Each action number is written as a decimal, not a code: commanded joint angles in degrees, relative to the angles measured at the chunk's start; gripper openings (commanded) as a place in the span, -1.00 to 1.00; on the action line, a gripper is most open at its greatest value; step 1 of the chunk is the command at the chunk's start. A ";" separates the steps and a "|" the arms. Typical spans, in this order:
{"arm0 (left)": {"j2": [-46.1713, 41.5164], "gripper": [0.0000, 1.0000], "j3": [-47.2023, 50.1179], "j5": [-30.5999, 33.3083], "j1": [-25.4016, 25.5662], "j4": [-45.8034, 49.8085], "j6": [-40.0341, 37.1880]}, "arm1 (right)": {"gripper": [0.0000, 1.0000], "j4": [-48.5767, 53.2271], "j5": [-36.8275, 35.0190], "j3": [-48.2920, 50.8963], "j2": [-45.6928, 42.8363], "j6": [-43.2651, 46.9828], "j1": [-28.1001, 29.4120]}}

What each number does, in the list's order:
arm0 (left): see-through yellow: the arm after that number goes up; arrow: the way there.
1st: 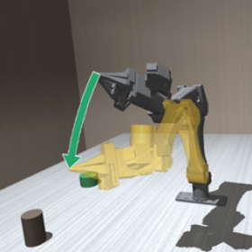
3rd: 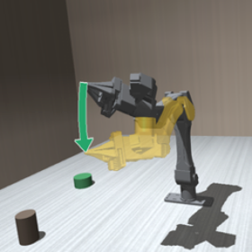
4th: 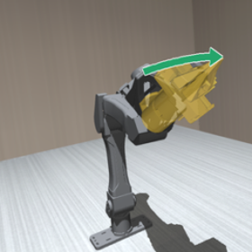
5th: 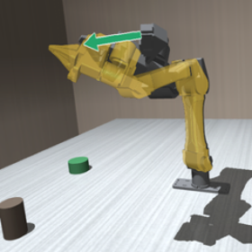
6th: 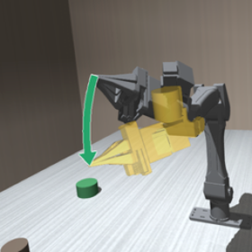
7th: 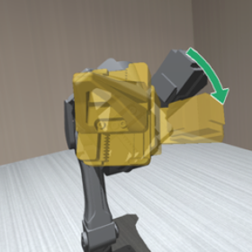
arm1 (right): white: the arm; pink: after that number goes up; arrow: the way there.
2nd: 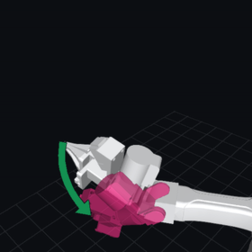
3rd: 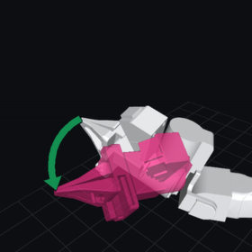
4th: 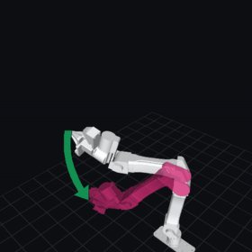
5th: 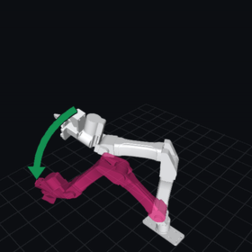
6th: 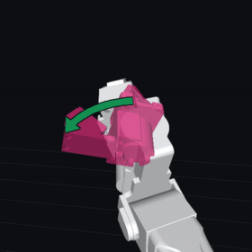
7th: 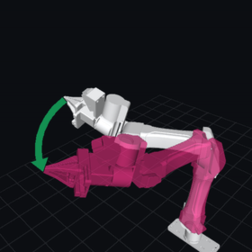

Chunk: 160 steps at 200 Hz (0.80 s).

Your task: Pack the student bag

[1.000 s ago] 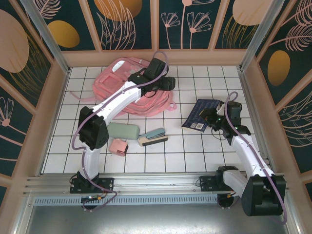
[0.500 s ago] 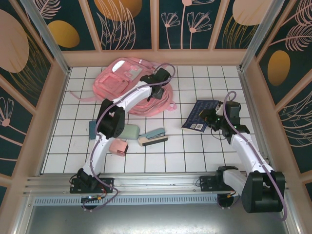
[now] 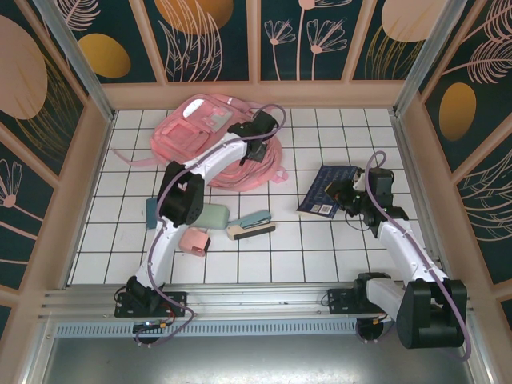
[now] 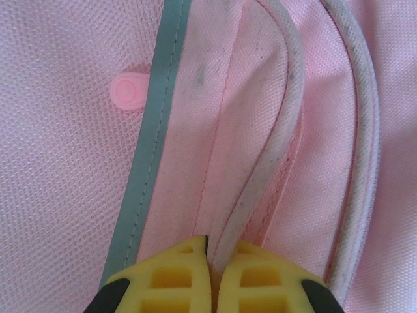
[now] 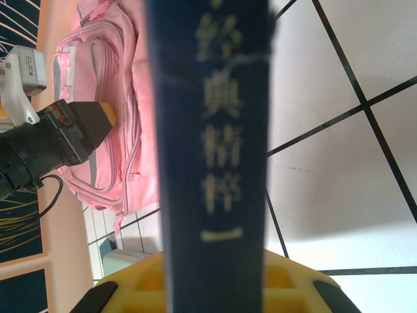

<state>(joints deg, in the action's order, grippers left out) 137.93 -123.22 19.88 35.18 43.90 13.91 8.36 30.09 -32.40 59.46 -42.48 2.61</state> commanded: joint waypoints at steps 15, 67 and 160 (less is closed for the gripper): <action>-5.64 -1.00 -0.56 -3.66 -2.73 -0.16 0.28 | -1.00 -2.77 1.79 -1.48 -0.35 -0.84 0.53; -12.16 -1.00 -7.46 -12.03 -5.55 1.85 0.66 | -1.00 -8.16 4.38 -3.95 2.28 -4.10 3.42; -21.05 -1.00 -7.48 -43.35 -11.57 -2.83 5.67 | -1.00 -28.36 8.28 -12.52 16.25 -15.70 9.36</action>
<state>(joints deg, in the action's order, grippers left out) 121.75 -129.12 -7.07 24.73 48.01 16.86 -9.34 36.40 -40.80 71.46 -53.17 10.31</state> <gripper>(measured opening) 0.057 0.132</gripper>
